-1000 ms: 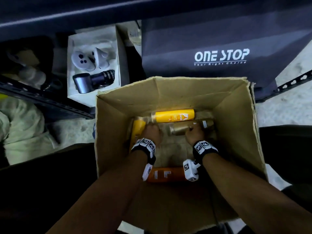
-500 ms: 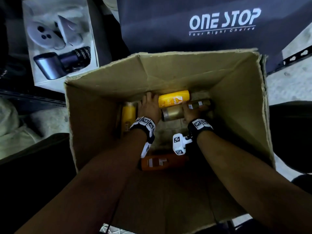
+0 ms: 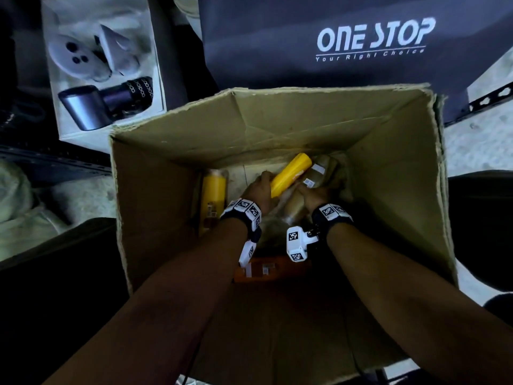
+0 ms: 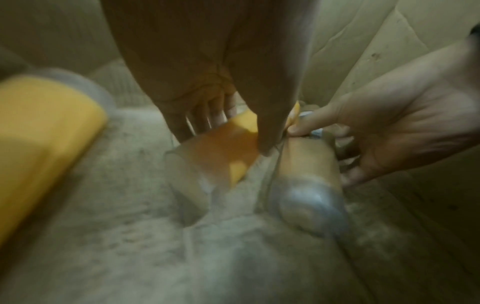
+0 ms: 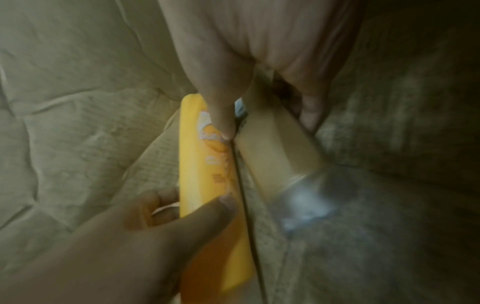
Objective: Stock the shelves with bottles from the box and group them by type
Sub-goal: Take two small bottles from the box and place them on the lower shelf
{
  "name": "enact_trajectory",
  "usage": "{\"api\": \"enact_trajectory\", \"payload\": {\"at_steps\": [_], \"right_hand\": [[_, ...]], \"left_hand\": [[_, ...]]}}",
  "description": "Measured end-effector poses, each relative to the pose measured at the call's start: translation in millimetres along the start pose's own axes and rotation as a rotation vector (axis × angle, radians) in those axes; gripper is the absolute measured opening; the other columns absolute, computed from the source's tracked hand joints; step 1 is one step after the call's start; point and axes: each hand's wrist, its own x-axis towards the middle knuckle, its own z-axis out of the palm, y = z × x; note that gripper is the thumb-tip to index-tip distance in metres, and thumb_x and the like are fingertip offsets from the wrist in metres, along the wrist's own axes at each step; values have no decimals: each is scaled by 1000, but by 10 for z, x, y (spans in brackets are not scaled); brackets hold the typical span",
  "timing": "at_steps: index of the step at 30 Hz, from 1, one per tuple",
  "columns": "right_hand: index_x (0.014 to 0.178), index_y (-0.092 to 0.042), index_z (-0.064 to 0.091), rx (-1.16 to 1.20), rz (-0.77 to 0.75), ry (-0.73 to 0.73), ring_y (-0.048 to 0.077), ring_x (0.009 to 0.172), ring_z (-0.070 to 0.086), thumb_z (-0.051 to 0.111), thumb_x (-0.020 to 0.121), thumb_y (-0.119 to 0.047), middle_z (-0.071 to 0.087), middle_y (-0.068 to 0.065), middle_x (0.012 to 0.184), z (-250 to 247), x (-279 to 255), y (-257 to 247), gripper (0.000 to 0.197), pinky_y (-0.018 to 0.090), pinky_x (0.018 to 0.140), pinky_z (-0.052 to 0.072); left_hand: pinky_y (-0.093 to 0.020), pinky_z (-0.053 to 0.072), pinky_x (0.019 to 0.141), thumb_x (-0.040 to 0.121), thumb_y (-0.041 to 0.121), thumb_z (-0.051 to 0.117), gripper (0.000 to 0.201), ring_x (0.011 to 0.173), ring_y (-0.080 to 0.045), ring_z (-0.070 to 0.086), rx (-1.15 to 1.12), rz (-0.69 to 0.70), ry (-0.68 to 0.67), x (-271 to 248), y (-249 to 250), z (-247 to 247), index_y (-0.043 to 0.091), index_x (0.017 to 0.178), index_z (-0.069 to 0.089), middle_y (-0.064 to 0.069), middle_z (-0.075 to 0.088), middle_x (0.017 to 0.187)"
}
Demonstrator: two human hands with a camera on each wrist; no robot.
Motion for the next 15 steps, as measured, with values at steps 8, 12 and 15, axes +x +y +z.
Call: {"api": "enact_trajectory", "payload": {"at_steps": [8, 12, 15], "right_hand": [[151, -7, 29, 67, -62, 55, 39, 129, 52, 78, 81, -18, 48, 21, 146, 4, -130, 87, 85, 46, 106, 43], [158, -10, 15, 85, -107, -32, 39, 132, 49, 78, 84, -20, 42, 20, 152, -26, -223, 61, 98, 51, 109, 41], [156, -8, 20, 113, -153, -103, 36, 125, 55, 79, 83, -13, 50, 20, 144, -24, -303, 19, 94, 48, 104, 46]], "left_hand": [[-36, 46, 88, 85, 30, 76, 77, 125, -38, 54, -154, -241, -118, -126, 58, 86, 12, 147, 34, -15, 51, 142], [-33, 41, 84, 88, 34, 74, 79, 127, -36, 54, -266, -316, -136, -292, 28, 138, 8, 148, 29, -15, 49, 145], [-34, 42, 83, 87, 32, 75, 82, 125, -35, 54, -312, -355, -130, -424, 24, 100, 6, 149, 27, -16, 49, 143]]}}
